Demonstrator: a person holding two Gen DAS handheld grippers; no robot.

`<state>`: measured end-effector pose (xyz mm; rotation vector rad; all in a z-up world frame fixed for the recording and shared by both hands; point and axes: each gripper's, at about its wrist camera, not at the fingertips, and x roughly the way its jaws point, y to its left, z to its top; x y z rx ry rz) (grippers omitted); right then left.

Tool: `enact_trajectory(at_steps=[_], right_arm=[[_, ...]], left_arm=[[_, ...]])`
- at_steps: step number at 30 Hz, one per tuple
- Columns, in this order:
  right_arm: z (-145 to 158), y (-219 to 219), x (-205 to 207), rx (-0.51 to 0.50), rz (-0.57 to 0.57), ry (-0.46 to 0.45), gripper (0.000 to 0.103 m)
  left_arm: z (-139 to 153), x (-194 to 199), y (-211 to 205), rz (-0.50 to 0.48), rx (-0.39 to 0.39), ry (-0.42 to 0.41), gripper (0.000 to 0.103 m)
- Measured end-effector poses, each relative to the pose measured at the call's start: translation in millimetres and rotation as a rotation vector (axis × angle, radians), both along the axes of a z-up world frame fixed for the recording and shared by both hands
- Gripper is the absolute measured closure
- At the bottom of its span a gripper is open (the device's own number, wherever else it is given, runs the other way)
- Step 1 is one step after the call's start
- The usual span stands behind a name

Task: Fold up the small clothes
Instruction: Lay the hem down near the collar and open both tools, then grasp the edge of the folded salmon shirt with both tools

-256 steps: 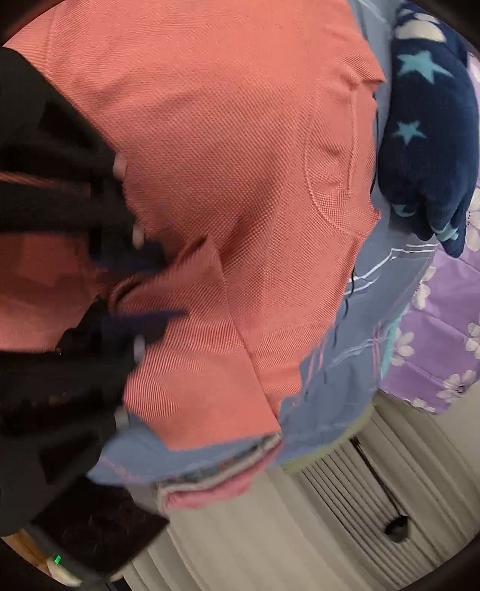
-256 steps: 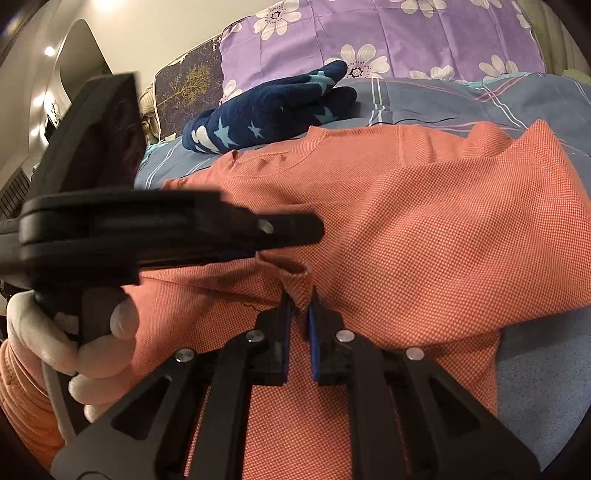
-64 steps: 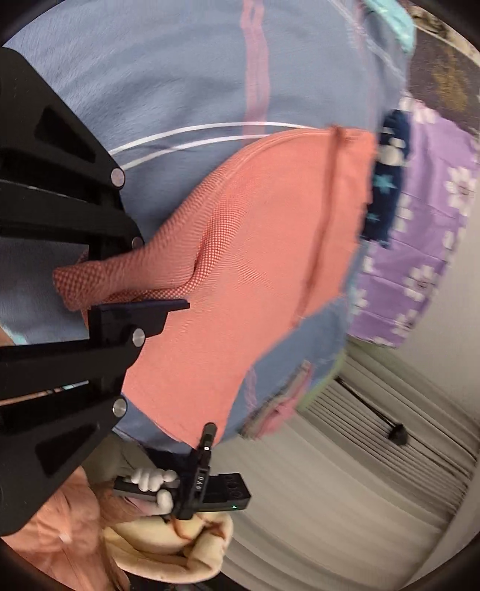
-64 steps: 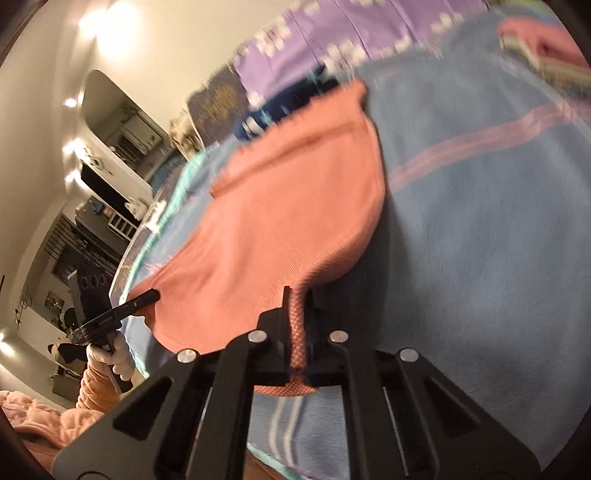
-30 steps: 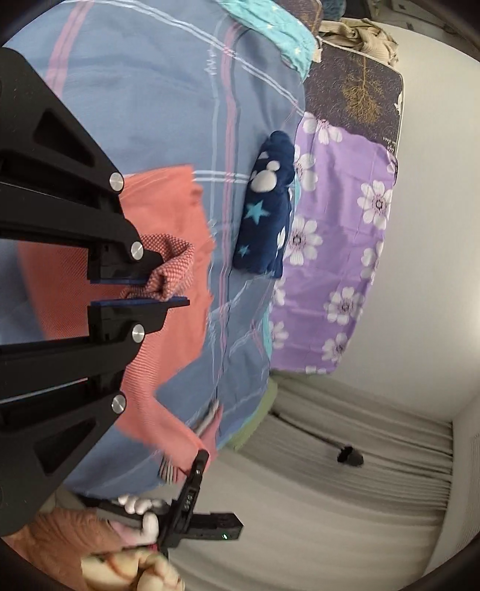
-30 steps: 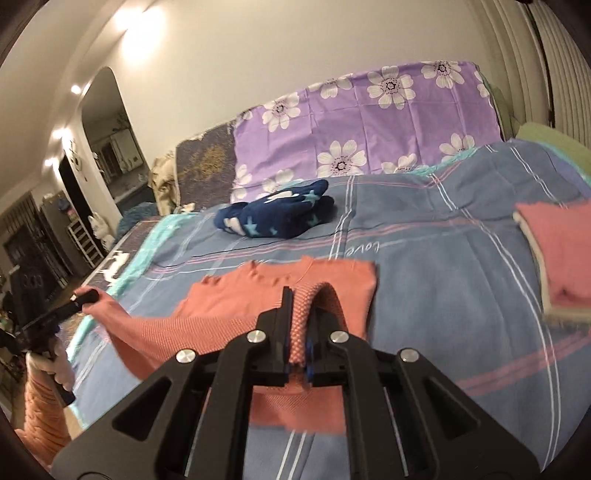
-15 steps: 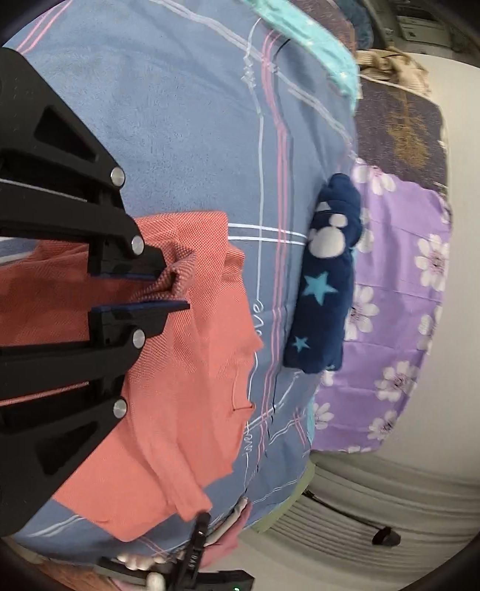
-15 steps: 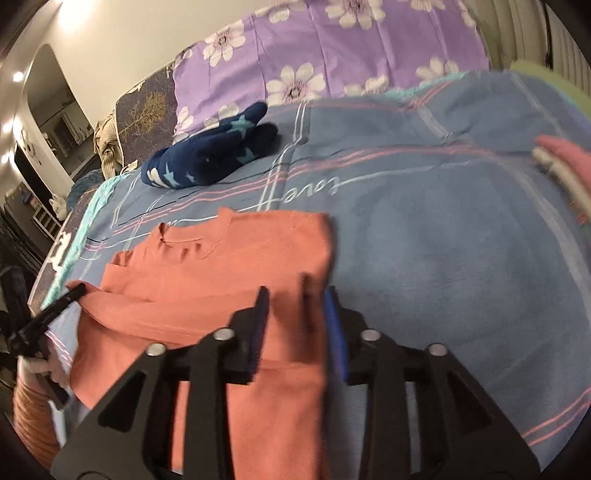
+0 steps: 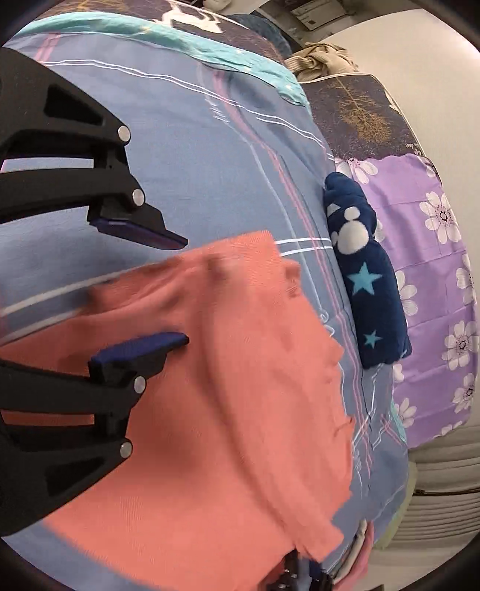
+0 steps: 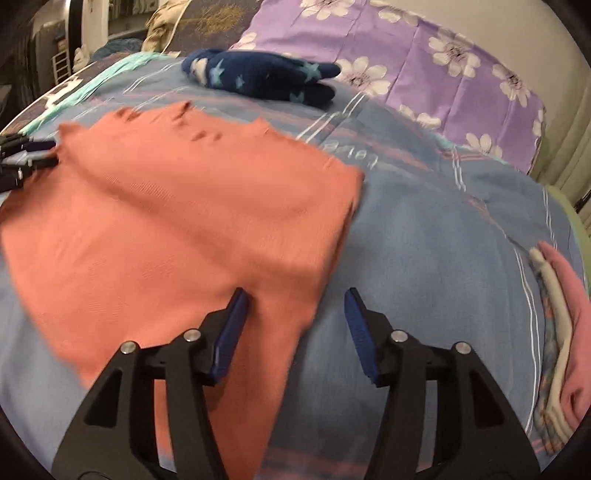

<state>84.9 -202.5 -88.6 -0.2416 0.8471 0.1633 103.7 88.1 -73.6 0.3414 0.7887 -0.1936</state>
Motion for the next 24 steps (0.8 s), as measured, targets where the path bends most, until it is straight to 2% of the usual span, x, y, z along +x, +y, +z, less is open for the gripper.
enact_trajectory(at_steps=[3,7,11,12,15,17,24], right_arm=[[15.9,-13.3,30.1,0.057,-0.093,-0.064,0.049],[27.8,-38.6,45.2,0.228,-0.124,-0.065,0.049],[22.4,-48.4,51.7,0.283,-0.1,-0.03,0.05],[19.9,-49.4,53.5,0.295,-0.098,-0.02,0.053],[15.0,-51.3,61.4,0.339,-0.1,0.003,0.062],[13.1,-49.6,65.9,0.365,-0.097,0.01,0.063],[8.3,-44.8,80.1,0.391,-0.092,0.028,0.063]], left_arm=[[15.2,33.0,3.8,0.059,-0.037,-0.036,0.056],[31.8,53.3,18.2,0.06,-0.186,-0.028,0.056],[24.2,59.2,19.8,0.025,-0.236,0.023,0.056],[19.0,62.7,20.2,0.025,-0.248,0.047,0.056],[10.9,67.2,17.2,0.032,-0.263,0.077,0.06],[9.6,68.3,15.8,0.026,-0.269,0.085,0.073],[8.8,68.9,15.6,0.03,-0.256,0.087,0.075]])
